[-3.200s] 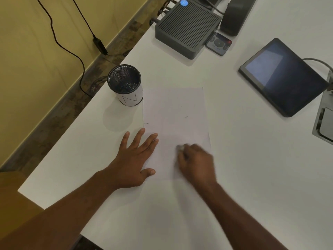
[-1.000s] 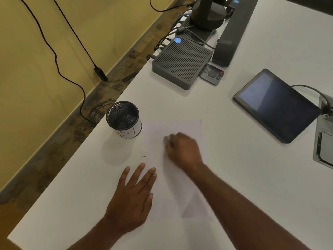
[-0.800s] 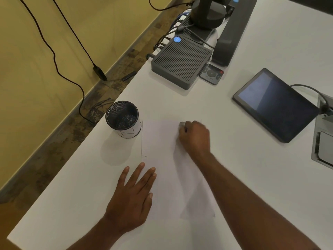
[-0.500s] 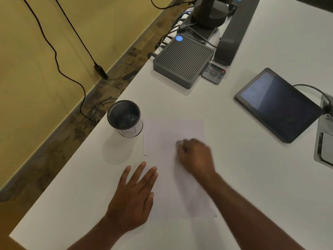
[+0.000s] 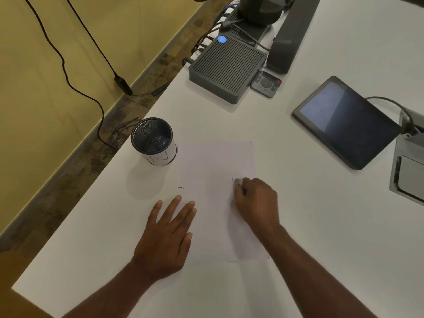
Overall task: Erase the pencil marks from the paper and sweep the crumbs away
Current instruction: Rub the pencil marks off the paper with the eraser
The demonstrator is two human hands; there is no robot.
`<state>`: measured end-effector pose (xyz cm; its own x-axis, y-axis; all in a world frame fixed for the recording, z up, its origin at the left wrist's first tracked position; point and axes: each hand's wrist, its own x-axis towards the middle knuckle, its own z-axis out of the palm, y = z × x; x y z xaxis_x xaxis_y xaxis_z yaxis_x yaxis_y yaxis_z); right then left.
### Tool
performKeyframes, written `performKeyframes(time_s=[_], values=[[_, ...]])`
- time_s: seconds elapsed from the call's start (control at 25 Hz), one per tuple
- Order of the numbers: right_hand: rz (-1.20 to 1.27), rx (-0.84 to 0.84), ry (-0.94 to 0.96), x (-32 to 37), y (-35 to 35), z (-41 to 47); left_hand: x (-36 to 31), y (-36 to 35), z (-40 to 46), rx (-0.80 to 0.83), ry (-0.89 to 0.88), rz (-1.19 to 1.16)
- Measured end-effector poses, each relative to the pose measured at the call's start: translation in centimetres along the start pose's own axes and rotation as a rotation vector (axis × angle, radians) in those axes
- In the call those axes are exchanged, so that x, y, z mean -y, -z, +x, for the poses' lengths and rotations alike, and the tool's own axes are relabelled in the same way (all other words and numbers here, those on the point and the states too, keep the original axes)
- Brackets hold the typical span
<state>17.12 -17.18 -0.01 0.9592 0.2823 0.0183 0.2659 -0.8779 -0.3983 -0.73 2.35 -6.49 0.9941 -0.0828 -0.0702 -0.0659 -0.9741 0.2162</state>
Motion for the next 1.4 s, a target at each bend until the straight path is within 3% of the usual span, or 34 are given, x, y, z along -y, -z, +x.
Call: performKeyframes(time_s=[0.16, 0.24, 0.32, 0.4, 0.56, 0.64, 0.76, 0.92, 1.0, 1.12, 1.2, 1.36, 1.4], values=[[0.064, 0.197, 0.258, 2.6, -2.2, -7.7, 0.0, -0.1, -0.1, -0.001, -0.014, 0.012], [0.038, 0.157, 0.156, 0.3, -1.3, -5.2, 0.1, -0.2, -0.1, -0.002, -0.013, 0.023], [-0.007, -0.007, -0.009, -1.9, 0.4, -1.8, 0.1, -0.1, 0.0, 0.000, -0.010, 0.028], [0.020, -0.067, -0.018, -1.6, 0.8, -1.7, 0.0, -0.1, 0.0, -0.009, -0.009, 0.024], [0.103, 0.178, 0.296, 2.1, -2.0, -10.1, 0.2, -0.3, 0.0, -0.015, -0.016, 0.029], [0.064, 0.170, 0.207, -0.1, -1.2, -8.3, 0.2, -0.4, 0.0, -0.017, -0.015, 0.030], [0.005, -0.071, -0.015, -2.5, 0.9, -4.7, 0.1, -0.3, 0.0, -0.022, -0.011, 0.028], [0.095, 0.116, 0.163, 2.4, -1.3, -10.7, 0.1, -0.3, 0.0, -0.024, -0.016, 0.044], [0.104, 0.162, 0.212, 1.7, -1.4, -11.4, 0.1, -0.3, -0.1, -0.023, -0.019, 0.046], [0.018, -0.031, -0.015, -2.5, 0.4, -7.6, 0.1, -0.3, 0.0, -0.023, -0.012, 0.051], [0.022, -0.060, -0.044, -2.5, 0.8, -7.6, 0.0, -0.2, 0.0, -0.024, -0.010, 0.044], [0.087, 0.141, 0.265, 1.7, -1.7, -13.0, 0.1, -0.2, -0.1, -0.023, -0.018, 0.045], [0.085, 0.157, 0.249, 0.9, -1.4, -12.3, 0.1, -0.2, -0.1, -0.026, -0.018, 0.044]])
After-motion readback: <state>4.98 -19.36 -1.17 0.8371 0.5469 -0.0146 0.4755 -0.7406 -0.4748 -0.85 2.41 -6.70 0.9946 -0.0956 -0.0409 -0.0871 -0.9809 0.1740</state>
